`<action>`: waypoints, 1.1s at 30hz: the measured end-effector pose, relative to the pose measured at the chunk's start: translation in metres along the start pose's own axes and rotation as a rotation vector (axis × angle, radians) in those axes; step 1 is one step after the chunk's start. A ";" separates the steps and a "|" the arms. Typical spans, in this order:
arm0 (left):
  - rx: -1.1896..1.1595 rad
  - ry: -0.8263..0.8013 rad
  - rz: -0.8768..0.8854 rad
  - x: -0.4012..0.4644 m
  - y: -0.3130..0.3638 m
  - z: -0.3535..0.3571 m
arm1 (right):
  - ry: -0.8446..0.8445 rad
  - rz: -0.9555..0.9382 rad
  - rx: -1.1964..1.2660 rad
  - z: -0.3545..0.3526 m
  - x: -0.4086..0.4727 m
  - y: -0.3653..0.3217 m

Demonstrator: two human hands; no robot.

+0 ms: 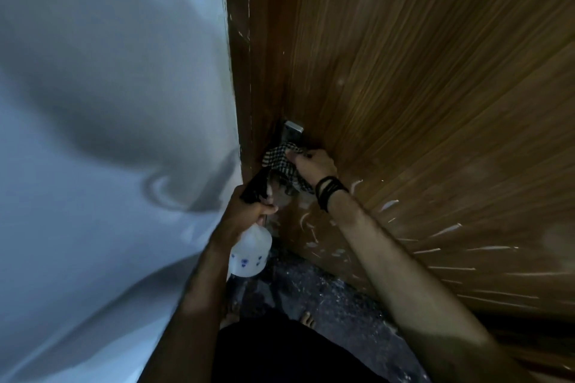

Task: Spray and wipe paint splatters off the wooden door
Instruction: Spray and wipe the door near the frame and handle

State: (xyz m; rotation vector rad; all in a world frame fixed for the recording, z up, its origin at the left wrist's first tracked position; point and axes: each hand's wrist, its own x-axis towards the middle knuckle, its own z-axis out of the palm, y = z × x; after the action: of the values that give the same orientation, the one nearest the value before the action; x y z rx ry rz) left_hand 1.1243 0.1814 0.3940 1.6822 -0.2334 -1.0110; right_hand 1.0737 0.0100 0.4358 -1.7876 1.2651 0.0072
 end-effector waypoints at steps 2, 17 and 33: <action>-0.002 -0.009 -0.007 0.000 0.003 0.006 | 0.134 -0.213 -0.118 0.009 -0.011 0.016; -0.006 0.038 -0.036 0.007 0.000 -0.001 | 0.324 -0.935 -0.654 0.033 -0.015 0.038; 0.007 -0.022 0.057 0.012 0.003 0.001 | 0.551 -1.032 -0.401 0.000 -0.017 -0.011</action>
State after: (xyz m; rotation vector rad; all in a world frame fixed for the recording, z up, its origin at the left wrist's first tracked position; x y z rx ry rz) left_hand 1.1318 0.1720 0.3911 1.6623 -0.2979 -0.9875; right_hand 1.0741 0.0227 0.4512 -2.7302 0.5460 -0.9132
